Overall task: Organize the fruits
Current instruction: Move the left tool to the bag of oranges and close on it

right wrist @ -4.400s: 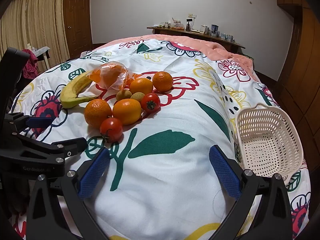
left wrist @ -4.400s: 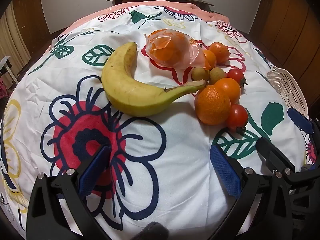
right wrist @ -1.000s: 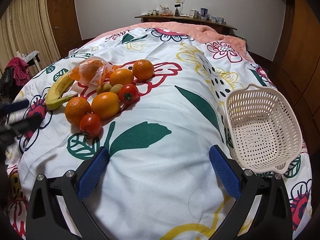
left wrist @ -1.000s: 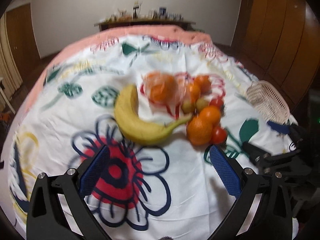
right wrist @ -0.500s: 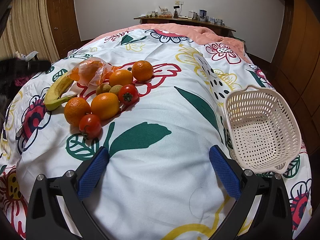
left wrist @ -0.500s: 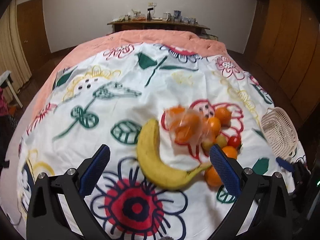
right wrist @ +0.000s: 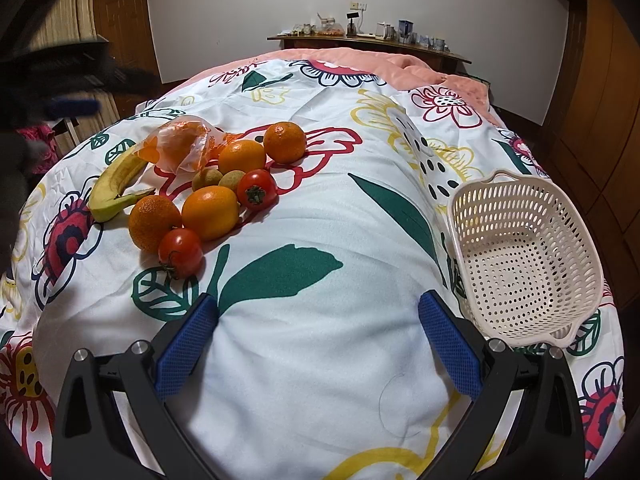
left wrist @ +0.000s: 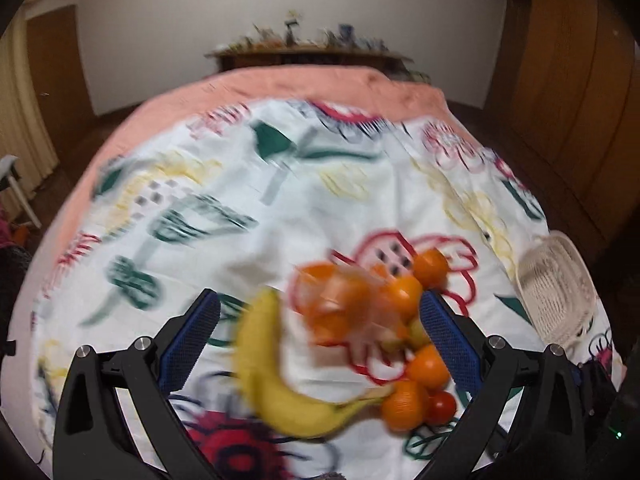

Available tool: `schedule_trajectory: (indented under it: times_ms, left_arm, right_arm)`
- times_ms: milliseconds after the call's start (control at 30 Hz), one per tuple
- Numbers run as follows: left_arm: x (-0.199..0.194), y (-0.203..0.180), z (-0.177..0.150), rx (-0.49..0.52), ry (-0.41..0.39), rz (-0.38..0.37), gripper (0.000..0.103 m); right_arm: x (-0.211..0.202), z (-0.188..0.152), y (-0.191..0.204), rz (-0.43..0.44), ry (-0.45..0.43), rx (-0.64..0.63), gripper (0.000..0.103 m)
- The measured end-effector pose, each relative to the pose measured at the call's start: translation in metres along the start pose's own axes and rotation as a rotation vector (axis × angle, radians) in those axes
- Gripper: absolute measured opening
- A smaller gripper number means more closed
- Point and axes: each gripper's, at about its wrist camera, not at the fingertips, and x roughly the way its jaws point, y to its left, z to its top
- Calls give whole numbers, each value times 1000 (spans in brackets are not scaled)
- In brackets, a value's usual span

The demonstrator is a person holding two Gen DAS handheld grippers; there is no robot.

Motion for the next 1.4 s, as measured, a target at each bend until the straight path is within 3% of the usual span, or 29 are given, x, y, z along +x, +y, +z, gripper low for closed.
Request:
schedule_trajectory:
  times_ms: [200, 367, 533, 733, 967, 1033, 1100, 1200, 1300, 1367, 1400]
  left_arm:
    - [35, -18, -9, 60, 20, 65, 101]
    - [51, -13, -10, 31, 52, 45, 99]
    - [55, -13, -10, 34, 52, -13, 79]
    - [51, -7, -14, 10, 33, -53, 72]
    - [51, 2, -13, -60, 65, -91, 73]
    - [49, -3, -8, -60, 55, -81, 90]
    - [47, -13, -3, -27, 42, -64, 97]
    - [54, -32, -1, 60, 62, 32, 98]
    - [70, -30, -1, 58, 112, 81, 98]
    - [74, -21, -2, 21, 114, 50, 97]
    - [73, -18, -2, 13, 113, 39, 92]
  right_arm:
    - [-1, 0, 0, 0, -5, 0, 98]
    - [-1, -1, -1, 2, -9, 1, 98]
    - [-2, -2, -1, 4, -8, 4, 98]
    - [-3, -3, -2, 14, -2, 10, 98]
    - [-3, -4, -3, 12, -2, 8, 98]
    - [-3, -4, -3, 13, -2, 8, 98]
    - [-3, -4, -3, 14, -2, 9, 98]
    - [-3, -4, -3, 14, -2, 9, 98]
    - [-3, -4, -3, 17, -3, 10, 98]
    - [-2, -4, -3, 17, -3, 9, 98]
    - [-2, -4, -3, 17, -3, 8, 98]
